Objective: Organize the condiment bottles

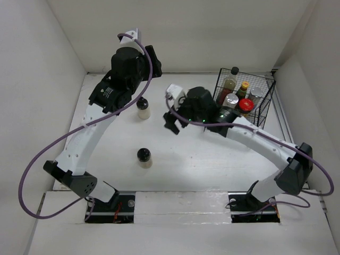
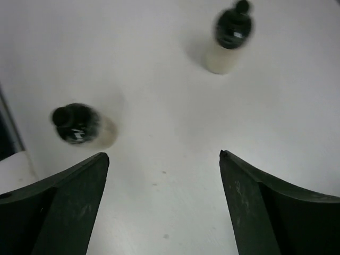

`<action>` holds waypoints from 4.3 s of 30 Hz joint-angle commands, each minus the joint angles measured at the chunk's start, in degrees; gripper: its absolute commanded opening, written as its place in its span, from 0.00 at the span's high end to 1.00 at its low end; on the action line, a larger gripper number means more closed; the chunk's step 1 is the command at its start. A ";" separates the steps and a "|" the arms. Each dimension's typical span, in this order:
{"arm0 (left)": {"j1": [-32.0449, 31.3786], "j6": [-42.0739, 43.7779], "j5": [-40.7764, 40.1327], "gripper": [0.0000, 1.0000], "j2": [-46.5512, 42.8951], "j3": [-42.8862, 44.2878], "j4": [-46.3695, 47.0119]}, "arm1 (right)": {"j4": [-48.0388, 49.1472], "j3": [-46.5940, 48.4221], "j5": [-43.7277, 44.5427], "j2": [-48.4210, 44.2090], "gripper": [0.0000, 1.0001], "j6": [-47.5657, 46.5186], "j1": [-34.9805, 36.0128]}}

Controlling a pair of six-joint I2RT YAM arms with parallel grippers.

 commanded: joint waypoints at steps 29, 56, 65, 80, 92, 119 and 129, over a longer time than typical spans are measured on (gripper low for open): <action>0.04 -3.26 4.42 0.40 -14.33 -11.01 -1.12 | 10.52 9.55 -1.80 24.45 0.58 -0.08 18.77; 0.04 -1.68 4.50 0.40 -16.62 -15.58 1.25 | 10.17 6.12 2.16 23.85 0.81 2.12 18.77; 0.04 -1.68 6.34 0.40 -14.08 -15.05 3.71 | 6.58 4.81 11.39 5.66 0.88 3.88 14.22; 0.04 -4.05 15.67 0.41 -5.81 -15.84 8.19 | -4.06 -2.66 11.22 -16.86 0.93 5.64 -18.22; 0.04 -3.53 17.42 0.41 -2.64 -15.93 8.19 | -1.34 -7.50 7.35 -12.99 0.94 5.11 -28.24; 0.04 -2.47 11.98 0.40 -3.17 -7.42 4.33 | 3.67 -10.15 11.56 -8.59 0.19 6.34 -26.67; 0.04 -4.66 0.82 0.74 -11.69 -4.75 2.48 | 8.86 3.53 8.67 4.54 0.95 7.04 -11.39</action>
